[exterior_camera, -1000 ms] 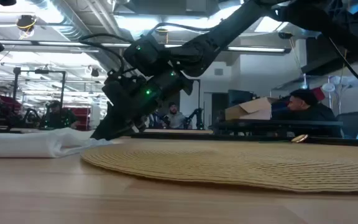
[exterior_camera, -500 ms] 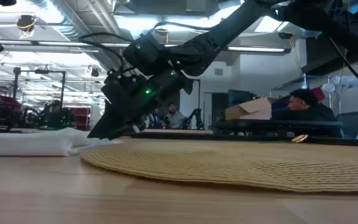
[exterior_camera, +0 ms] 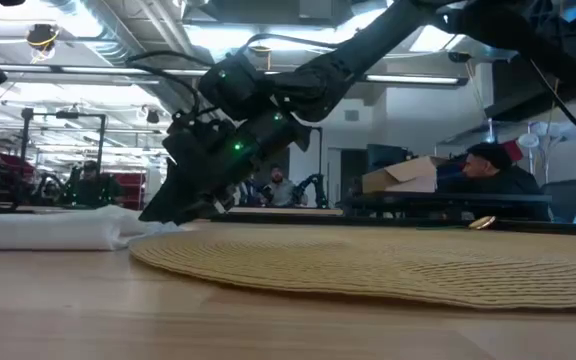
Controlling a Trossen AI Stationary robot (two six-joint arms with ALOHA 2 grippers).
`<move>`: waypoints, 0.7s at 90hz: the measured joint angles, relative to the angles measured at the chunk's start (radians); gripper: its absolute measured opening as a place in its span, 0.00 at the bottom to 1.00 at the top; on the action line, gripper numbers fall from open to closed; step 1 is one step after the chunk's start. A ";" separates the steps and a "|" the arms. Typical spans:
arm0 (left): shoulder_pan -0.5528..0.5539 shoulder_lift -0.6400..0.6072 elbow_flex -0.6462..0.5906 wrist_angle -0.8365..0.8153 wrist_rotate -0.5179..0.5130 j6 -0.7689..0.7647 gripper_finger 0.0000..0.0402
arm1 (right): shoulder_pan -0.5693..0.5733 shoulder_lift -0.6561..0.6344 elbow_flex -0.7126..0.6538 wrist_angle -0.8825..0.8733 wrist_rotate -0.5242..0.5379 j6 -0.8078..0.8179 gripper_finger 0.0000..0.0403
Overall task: Set table place
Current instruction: Adjust the white table napkin, then adjust the brown place mat
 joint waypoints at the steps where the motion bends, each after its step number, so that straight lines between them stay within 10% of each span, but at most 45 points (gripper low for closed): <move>1: 0.000 0.000 0.000 0.000 0.000 0.000 0.00 | 0.002 0.000 0.000 -0.001 0.000 0.000 0.58; 44: 0.000 0.000 0.000 0.000 0.000 0.000 0.00 | 0.091 -0.103 0.000 -0.075 0.175 -0.092 0.57; 63: 0.020 0.000 0.000 -0.019 0.000 -0.016 0.00 | 0.090 -0.168 0.000 -0.271 0.286 -0.159 0.33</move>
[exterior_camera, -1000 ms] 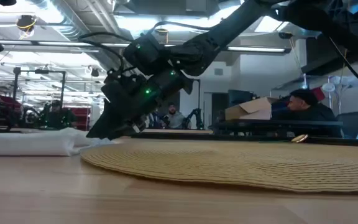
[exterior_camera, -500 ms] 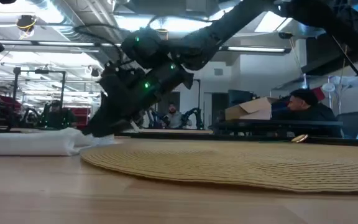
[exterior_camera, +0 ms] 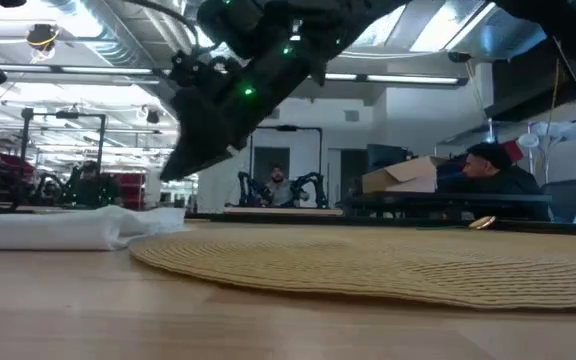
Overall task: Set table place
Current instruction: Adjust the brown place mat
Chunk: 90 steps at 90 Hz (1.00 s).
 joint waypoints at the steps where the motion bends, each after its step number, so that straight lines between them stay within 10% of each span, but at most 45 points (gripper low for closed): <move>1: 0.004 0.000 0.000 -0.002 0.000 -0.001 0.00 | 0.000 -0.003 0.000 -0.013 0.000 0.000 0.30; 15: 0.081 0.000 0.000 -0.062 -0.009 0.003 0.00 | 0.008 -0.024 0.001 -0.216 0.001 -0.031 0.03; 32: 0.147 0.000 0.000 -0.063 -0.024 0.091 0.00 | 0.029 -0.024 -0.074 -0.400 0.033 -0.022 0.01; 90: 0.070 0.000 0.000 -0.061 -0.027 0.016 0.00 | -0.011 -0.027 -0.185 -0.245 0.028 -0.005 0.00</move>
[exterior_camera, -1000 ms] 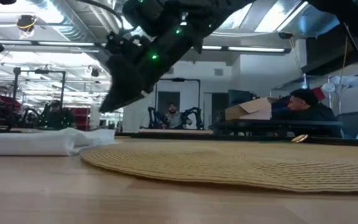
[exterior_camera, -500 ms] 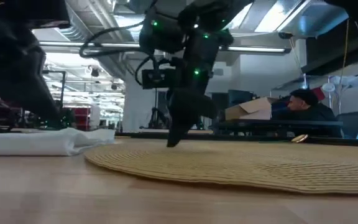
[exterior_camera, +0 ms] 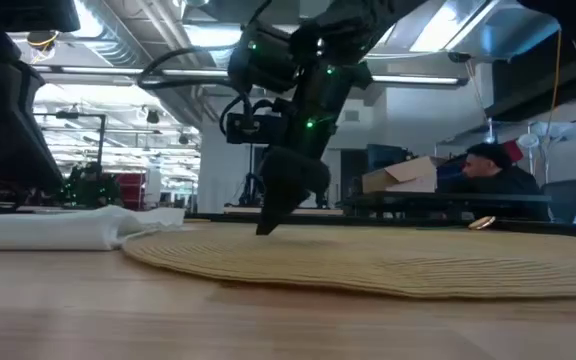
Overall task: Set table place
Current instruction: Adjust the brown place mat
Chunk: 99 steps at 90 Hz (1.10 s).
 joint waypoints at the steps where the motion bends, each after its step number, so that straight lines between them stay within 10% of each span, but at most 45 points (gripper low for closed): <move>1: 0.000 0.000 0.000 0.000 0.000 0.000 0.00 | -0.002 0.000 0.000 0.000 0.000 -0.002 0.00; 99: -0.019 0.000 0.000 0.023 0.000 0.001 0.00 | -0.009 -0.050 -0.008 -0.096 0.037 -0.048 0.00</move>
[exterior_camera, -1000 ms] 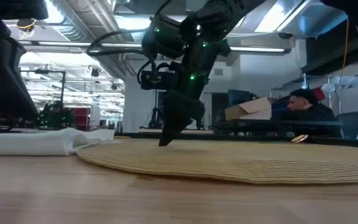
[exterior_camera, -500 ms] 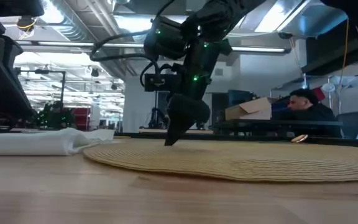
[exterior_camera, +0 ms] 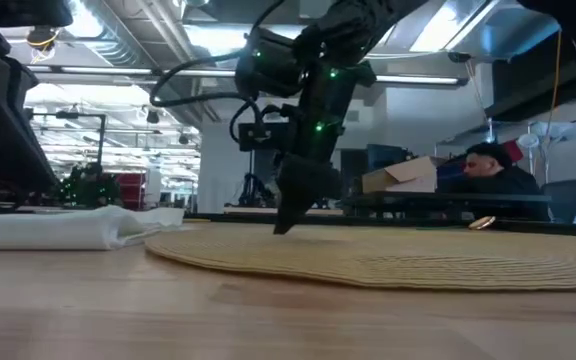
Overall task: Set table place
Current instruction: Adjust the brown place mat
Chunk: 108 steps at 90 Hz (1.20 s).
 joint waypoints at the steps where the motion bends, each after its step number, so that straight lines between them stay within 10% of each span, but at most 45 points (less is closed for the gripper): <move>1: 0.000 0.000 0.000 0.000 0.000 0.000 0.00 | 0.000 -0.002 0.000 -0.002 -0.007 0.000 0.00; 34: -0.007 0.000 0.000 0.000 -0.003 -0.002 0.00 | 0.031 -0.137 -0.197 0.236 -0.167 0.035 0.00; 80: -0.007 0.000 0.000 0.013 -0.003 -0.002 0.00 | 0.162 -0.307 -0.337 0.137 -0.145 0.181 0.00; 108: 0.001 0.000 0.000 0.023 -0.018 0.011 0.00 | 0.264 -0.318 -0.543 0.389 -0.099 0.374 0.00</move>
